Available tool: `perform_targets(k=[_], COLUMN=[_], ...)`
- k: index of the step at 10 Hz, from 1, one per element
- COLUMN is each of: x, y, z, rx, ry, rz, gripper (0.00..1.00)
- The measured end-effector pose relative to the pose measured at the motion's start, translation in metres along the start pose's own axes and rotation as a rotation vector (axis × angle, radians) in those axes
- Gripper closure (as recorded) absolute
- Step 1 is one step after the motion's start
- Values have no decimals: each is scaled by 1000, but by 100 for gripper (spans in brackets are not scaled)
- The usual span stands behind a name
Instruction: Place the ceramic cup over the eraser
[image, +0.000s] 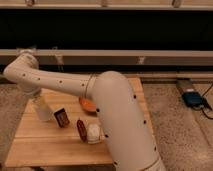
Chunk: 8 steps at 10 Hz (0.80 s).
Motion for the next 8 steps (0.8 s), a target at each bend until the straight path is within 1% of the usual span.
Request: perform_targets(k=[2,4,6,7,8], x=[-3,4,9,12,16], y=[-6,-3,-2,-1,0], z=[20,34,41,44,45], rx=[-28,-57,-70,-74,-75], ry=[-6,0,12,21,32], rz=[-15,-9,-3,3,8], gripper=[20,20,20,22,30])
